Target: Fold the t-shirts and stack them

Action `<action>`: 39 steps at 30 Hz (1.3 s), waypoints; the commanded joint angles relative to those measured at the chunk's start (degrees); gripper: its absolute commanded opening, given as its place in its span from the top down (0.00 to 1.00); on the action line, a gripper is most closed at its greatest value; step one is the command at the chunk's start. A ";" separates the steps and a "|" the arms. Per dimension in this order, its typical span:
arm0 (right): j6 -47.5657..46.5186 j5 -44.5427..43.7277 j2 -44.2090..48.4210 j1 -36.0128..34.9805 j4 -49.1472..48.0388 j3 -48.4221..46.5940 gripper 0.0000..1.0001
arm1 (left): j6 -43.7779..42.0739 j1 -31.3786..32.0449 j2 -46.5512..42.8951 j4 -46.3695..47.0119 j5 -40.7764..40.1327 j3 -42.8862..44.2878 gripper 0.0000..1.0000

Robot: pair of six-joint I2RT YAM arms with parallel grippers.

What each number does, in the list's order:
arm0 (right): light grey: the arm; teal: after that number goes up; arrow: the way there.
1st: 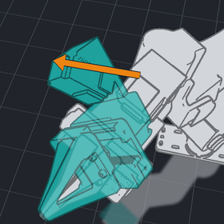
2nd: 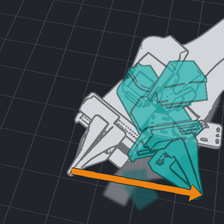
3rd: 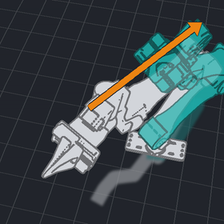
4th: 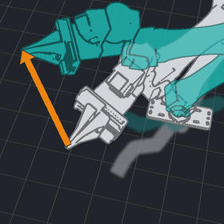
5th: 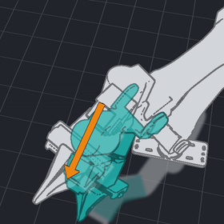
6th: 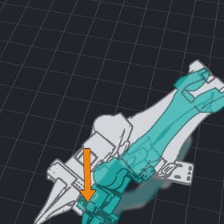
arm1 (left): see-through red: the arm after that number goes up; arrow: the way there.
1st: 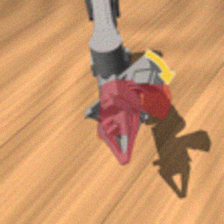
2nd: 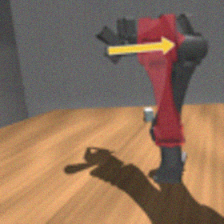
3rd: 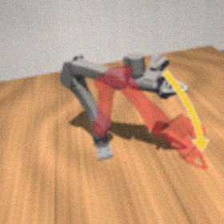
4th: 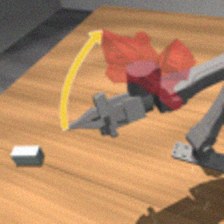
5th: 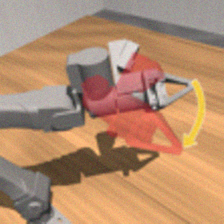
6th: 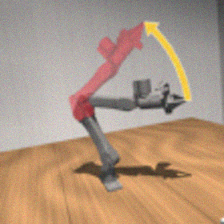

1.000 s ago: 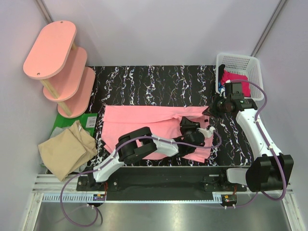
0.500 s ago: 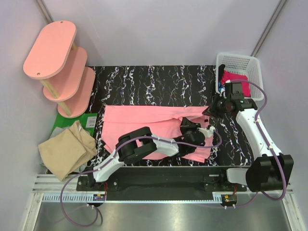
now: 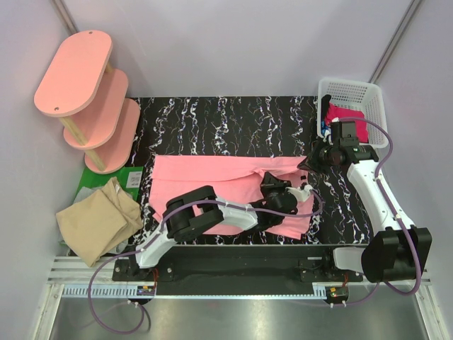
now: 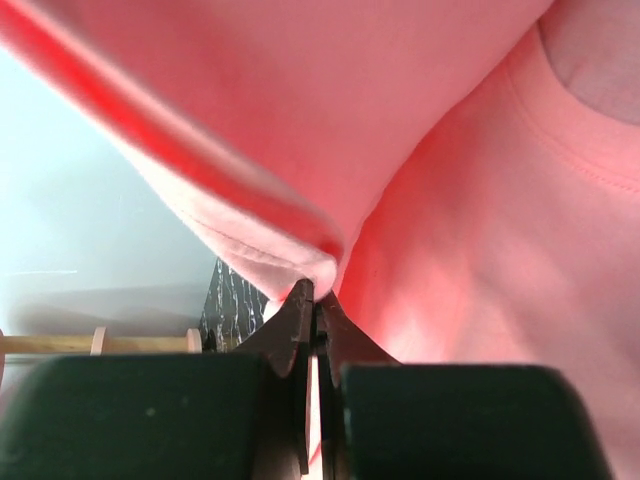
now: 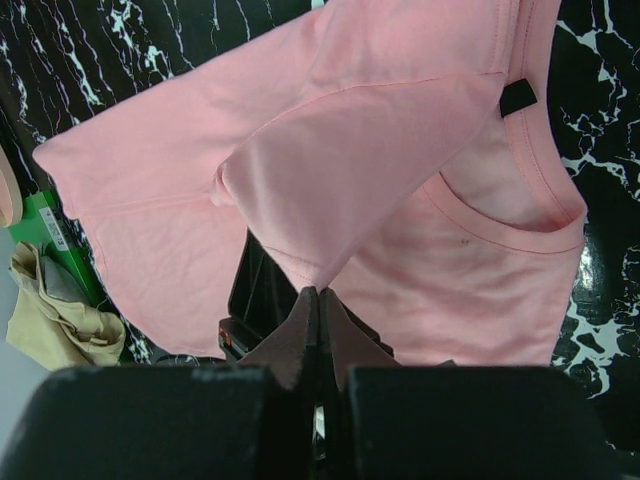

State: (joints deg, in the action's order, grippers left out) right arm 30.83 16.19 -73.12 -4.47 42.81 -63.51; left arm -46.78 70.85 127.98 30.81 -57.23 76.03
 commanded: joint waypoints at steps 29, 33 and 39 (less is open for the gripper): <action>0.63 1.13 2.19 -0.28 -0.53 6.99 1.00 | 20.42 0.52 -18.03 -28.96 16.00 -9.14 1.00; 0.46 2.36 2.72 -0.80 -0.45 10.15 1.00 | 20.42 -1.14 -17.94 -29.83 18.73 -9.24 1.00; 0.28 3.24 2.37 -1.07 -0.18 13.14 0.65 | 22.00 -4.49 -18.64 -35.01 24.62 -7.30 1.00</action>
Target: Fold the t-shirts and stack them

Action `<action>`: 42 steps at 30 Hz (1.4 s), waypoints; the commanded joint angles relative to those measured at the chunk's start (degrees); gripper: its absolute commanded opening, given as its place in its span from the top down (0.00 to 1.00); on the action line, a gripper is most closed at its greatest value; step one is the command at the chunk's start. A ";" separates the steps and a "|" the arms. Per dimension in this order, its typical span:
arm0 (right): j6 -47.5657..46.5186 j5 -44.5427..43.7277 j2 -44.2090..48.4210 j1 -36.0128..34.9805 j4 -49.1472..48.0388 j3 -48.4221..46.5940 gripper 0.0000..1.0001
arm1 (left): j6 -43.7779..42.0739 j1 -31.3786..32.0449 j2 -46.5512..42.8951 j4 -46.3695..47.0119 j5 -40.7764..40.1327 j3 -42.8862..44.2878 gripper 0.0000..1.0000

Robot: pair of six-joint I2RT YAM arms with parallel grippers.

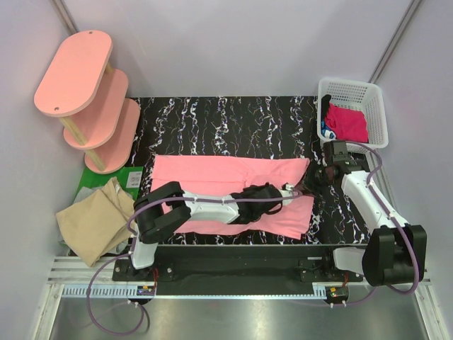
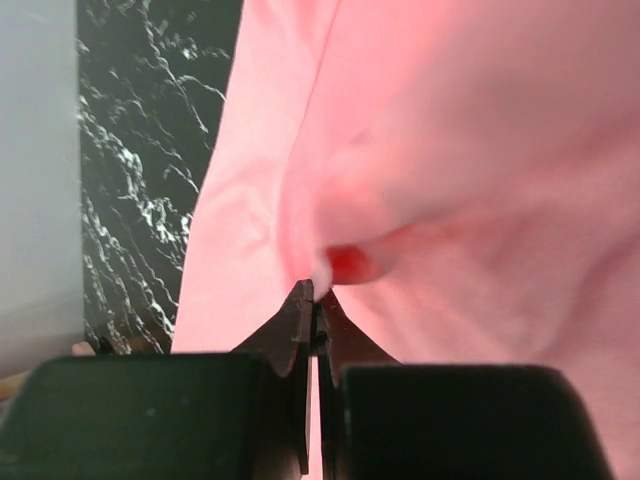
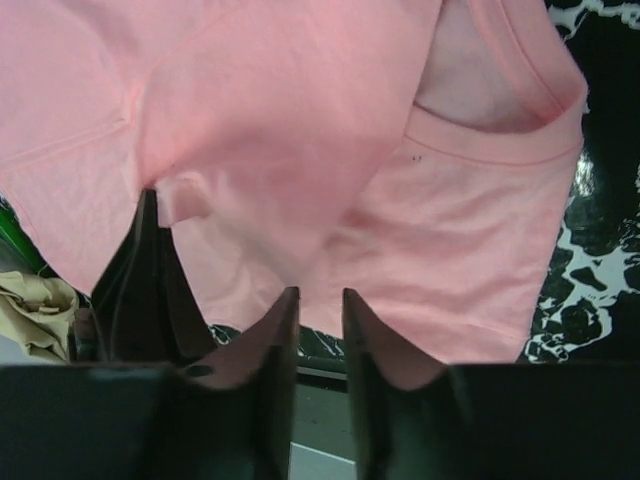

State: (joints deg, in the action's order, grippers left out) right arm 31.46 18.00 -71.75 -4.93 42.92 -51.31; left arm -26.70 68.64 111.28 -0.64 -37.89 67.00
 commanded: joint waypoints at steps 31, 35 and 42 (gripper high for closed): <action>0.09 -13.07 -33.98 0.09 -10.05 -21.90 0.62 | 10.09 -36.02 -18.83 -23.09 21.71 -1.43 0.01; -1.40 -15.62 -36.35 0.80 -8.74 -24.27 0.62 | 10.09 -38.67 -17.60 -23.09 22.51 -2.40 0.02; -3.42 -17.47 -41.72 2.12 -6.18 -28.49 0.68 | 10.09 -39.99 -17.42 -25.63 23.12 -4.16 0.02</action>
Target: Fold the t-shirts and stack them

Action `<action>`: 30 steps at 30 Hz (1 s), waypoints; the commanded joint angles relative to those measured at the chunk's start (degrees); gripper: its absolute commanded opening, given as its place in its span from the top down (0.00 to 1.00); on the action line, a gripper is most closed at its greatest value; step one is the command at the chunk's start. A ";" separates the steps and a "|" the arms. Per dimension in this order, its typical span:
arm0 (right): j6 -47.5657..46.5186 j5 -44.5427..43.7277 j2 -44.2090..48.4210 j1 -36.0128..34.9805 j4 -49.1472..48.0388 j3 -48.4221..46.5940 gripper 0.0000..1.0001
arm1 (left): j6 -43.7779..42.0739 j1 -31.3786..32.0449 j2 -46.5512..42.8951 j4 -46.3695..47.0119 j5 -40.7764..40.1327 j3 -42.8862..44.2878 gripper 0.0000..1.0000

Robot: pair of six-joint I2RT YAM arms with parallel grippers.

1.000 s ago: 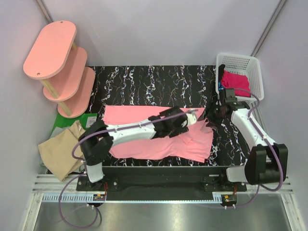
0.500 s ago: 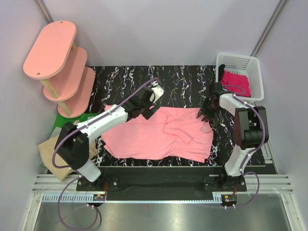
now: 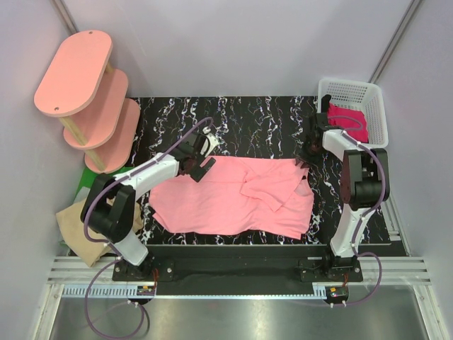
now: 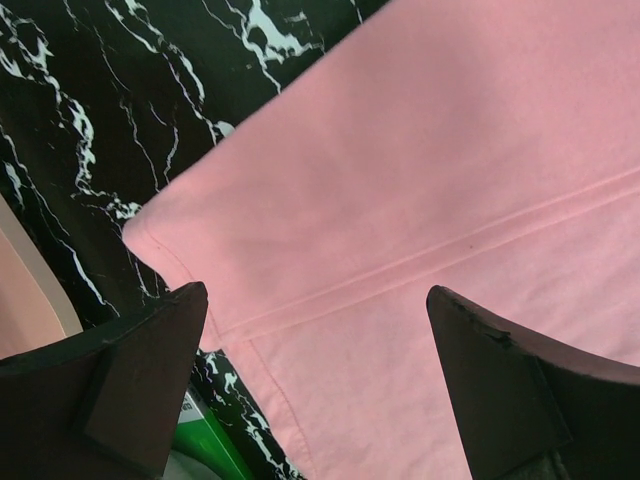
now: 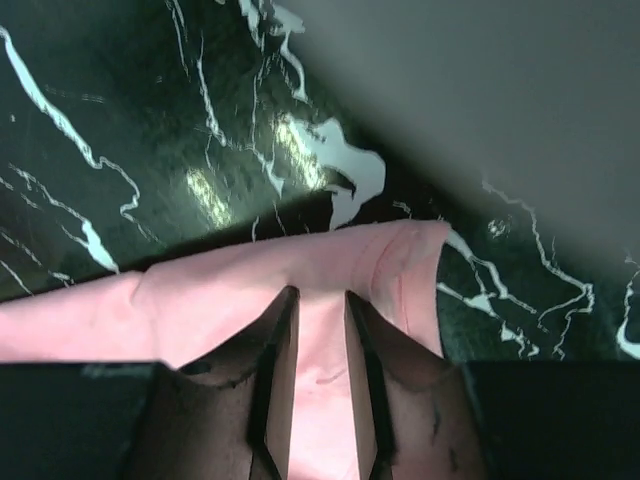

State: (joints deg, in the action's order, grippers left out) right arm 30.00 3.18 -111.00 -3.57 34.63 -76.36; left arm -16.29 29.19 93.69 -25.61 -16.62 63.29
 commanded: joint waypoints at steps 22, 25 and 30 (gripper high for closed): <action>-1.96 -3.27 -14.87 2.69 9.93 -24.72 0.71 | 3.20 -7.74 16.00 -5.14 1.33 12.38 0.04; -2.40 -3.00 -10.84 2.52 9.75 -21.83 0.71 | 3.46 -7.83 14.60 -6.47 2.47 12.21 0.05; -2.05 -10.38 -0.13 1.91 8.09 -17.34 0.65 | 3.64 -8.97 9.33 -7.35 4.92 10.54 0.04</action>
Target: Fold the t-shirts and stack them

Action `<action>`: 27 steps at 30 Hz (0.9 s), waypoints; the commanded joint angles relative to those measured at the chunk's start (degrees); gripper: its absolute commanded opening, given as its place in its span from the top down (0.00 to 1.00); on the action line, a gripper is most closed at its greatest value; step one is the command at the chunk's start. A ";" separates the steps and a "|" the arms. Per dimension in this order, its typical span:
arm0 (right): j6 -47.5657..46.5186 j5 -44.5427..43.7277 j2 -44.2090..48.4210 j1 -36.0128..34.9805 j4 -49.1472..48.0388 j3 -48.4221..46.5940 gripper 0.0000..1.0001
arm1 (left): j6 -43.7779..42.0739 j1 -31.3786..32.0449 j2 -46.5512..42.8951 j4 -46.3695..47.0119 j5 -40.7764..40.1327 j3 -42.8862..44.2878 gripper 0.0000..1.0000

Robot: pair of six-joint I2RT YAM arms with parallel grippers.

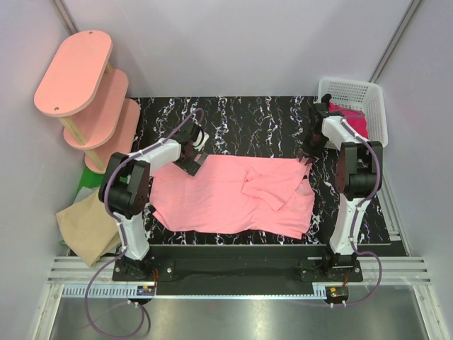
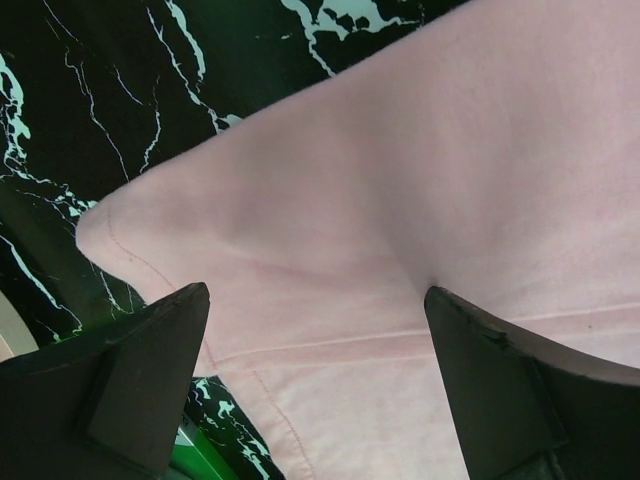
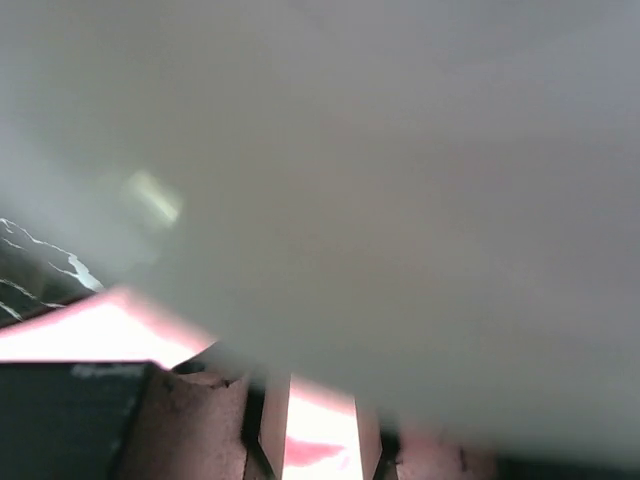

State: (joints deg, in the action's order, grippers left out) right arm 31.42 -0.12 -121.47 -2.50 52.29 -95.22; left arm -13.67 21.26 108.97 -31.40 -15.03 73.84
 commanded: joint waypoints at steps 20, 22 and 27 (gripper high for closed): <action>-10.06 -19.30 6.51 -14.64 -8.61 8.21 0.58 | 0.58 -5.79 -1.92 -2.35 1.40 2.97 0.06; -10.06 -20.27 5.90 -14.72 -8.61 8.30 0.58 | 0.31 -6.05 -0.96 -2.35 1.05 3.67 0.06; -9.71 -21.24 3.44 -14.72 -8.26 7.86 0.59 | -0.04 -6.58 0.19 -2.53 1.49 5.26 0.06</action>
State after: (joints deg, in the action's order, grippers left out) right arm 22.17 -17.58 -116.36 -17.19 44.07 -86.43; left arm -13.32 15.35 108.97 -34.57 -12.82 75.81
